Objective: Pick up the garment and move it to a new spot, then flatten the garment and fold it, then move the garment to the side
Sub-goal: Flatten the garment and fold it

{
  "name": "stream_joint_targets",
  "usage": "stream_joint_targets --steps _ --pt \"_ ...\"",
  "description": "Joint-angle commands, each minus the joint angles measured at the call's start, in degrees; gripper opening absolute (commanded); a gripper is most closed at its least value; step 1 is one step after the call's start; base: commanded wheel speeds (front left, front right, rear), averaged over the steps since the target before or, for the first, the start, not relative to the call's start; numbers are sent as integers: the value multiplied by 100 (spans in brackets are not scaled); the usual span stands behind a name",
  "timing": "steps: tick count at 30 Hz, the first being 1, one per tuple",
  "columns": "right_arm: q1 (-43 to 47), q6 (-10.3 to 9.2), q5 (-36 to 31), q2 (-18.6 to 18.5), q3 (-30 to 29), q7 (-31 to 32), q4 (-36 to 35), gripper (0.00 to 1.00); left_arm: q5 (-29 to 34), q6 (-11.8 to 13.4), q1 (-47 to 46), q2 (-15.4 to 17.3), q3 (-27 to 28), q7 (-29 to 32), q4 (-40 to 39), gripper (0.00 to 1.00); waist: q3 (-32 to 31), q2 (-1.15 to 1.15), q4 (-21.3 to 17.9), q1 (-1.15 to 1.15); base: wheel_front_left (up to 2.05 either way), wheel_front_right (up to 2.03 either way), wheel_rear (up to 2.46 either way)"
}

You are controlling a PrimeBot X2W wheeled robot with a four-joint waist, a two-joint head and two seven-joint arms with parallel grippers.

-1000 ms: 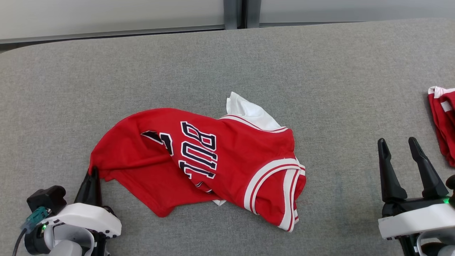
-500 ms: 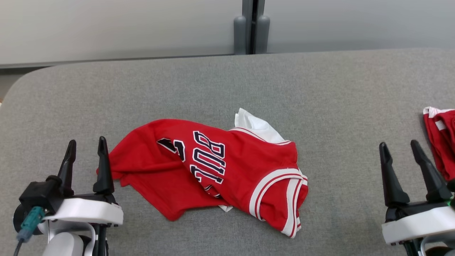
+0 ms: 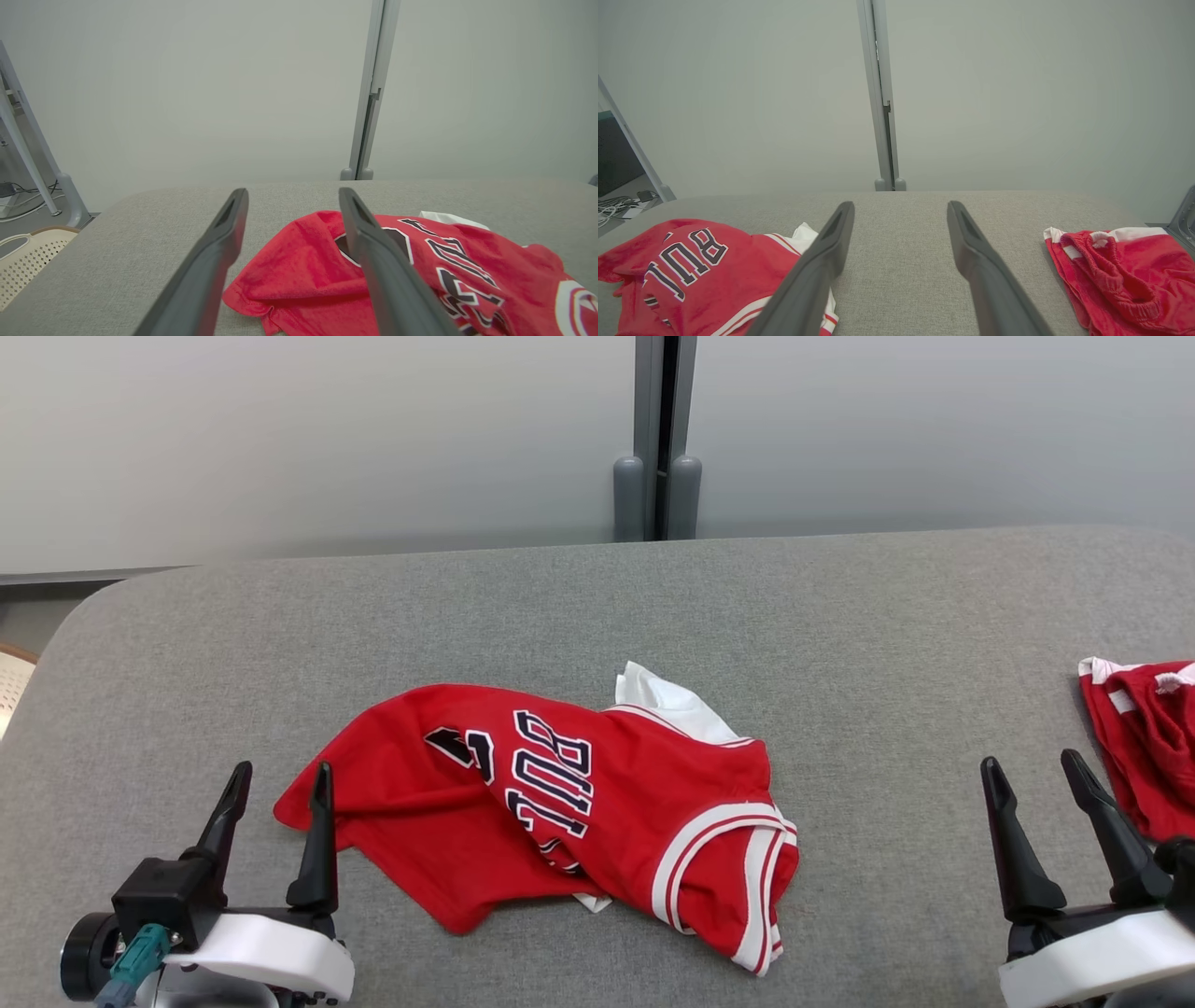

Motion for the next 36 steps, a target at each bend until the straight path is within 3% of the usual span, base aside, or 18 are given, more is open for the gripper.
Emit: stream_joint_targets --steps 1,14,23,36 --pt "83 0 22 -12 -22 3 -33 100 16 62 80 24 8 15 -60 100 -18 0 11 0 0 0 0" --pt "12 0 26 -40 -62 38 -51 100 -40 146 43 24 -13 32 -185 100 74 0 82 0 0 0 0" --pt "-155 0 108 -92 7 55 144 100 -18 132 -223 -31 -90 -44 -271 100 325 0 342 0 0 0 0" --pt "-1477 0 696 -283 872 72 2120 100 2 2 -1027 -347 -331 -330 -122 100 1213 0 958 0 0 0 0"
